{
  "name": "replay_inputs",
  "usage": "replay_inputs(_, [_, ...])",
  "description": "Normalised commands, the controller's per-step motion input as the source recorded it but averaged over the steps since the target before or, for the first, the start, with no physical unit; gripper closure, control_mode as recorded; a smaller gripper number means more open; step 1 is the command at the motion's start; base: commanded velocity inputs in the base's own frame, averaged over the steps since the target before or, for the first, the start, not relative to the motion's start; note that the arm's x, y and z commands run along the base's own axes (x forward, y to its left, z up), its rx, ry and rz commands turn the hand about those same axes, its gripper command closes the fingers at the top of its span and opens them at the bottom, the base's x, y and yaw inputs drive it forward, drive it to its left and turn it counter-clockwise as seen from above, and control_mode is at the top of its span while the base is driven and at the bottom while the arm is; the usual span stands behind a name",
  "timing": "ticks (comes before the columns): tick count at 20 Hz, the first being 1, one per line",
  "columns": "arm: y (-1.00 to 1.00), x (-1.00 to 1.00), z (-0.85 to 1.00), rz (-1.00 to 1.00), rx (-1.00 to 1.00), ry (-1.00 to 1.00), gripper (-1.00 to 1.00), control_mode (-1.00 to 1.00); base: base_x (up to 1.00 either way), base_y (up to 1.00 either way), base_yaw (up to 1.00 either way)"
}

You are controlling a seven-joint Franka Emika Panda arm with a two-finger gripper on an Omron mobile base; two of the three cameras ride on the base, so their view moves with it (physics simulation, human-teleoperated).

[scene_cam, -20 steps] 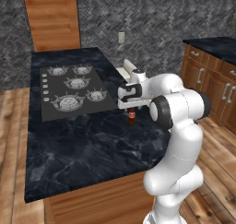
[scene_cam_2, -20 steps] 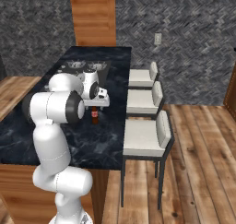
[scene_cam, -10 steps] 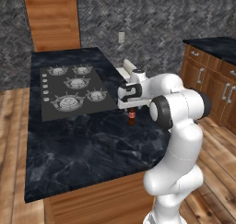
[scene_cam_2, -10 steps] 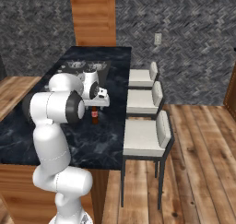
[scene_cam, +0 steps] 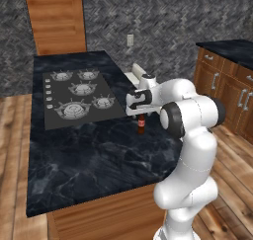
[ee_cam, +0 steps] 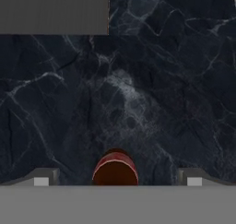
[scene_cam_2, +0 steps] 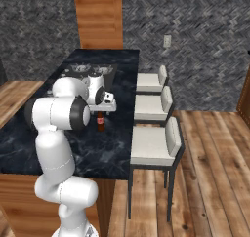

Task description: Place the large bottle from the dining counter next to the other large bottle outside the sink, and place the small bottle from the dining counter next to the other small bottle inside the sink.

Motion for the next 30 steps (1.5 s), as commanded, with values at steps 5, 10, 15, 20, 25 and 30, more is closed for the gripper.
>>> replay_inputs(5, [0.00, 0.00, 0.00, 0.00, 0.00, 0.00, -1.00, -1.00, 0.00, 0.00, 0.00])
replay_inputs(10, [0.00, 0.00, 0.00, 0.00, 0.00, 0.00, 1.00, -1.00, 0.00, 0.00, 0.00])
replay_inputs(15, [0.00, 0.00, 0.00, 0.00, 0.00, 0.00, 1.00, -1.00, 0.00, 0.00, 0.00])
replay_inputs(20, [0.00, 0.00, 0.00, 0.00, 0.00, 0.00, 1.00, -1.00, 0.00, 0.00, 0.00])
replay_inputs(25, [0.00, -0.05, 0.22, 0.00, 0.00, 0.00, 1.00, -1.00, 0.00, 0.00, 0.00])
replay_inputs(30, [0.00, -0.41, 0.67, 0.00, 0.03, 0.00, 1.00, -1.00, 0.00, 0.00, 0.00])
